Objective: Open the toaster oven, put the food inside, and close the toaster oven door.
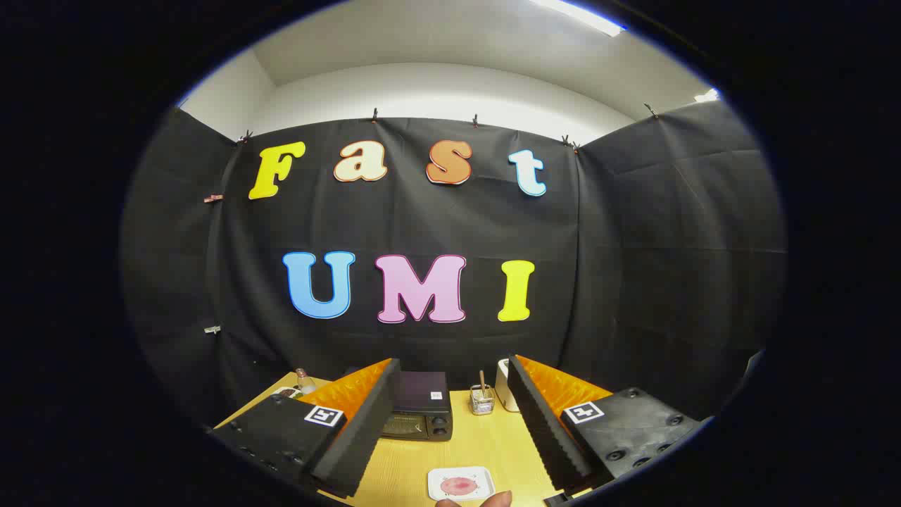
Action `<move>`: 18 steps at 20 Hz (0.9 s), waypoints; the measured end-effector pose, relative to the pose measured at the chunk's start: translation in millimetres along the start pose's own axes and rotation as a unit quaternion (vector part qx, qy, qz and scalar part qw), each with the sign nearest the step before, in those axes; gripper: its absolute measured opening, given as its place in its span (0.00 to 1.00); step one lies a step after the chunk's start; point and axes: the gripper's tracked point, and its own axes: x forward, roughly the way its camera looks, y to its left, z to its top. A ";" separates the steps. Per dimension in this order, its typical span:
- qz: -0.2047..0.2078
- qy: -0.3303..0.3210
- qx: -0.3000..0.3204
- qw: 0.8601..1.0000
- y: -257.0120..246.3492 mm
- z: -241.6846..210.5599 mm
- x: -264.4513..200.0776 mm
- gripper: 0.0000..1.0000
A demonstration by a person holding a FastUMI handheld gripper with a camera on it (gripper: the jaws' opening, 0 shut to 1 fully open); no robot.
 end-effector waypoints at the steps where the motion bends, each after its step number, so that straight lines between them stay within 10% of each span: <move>1: 0.001 -0.001 -0.001 1.000 0.4 -0.5 0.6 0.98; 18: -0.003 -0.006 -0.009 1.000 6.2 -0.3 1.5 0.97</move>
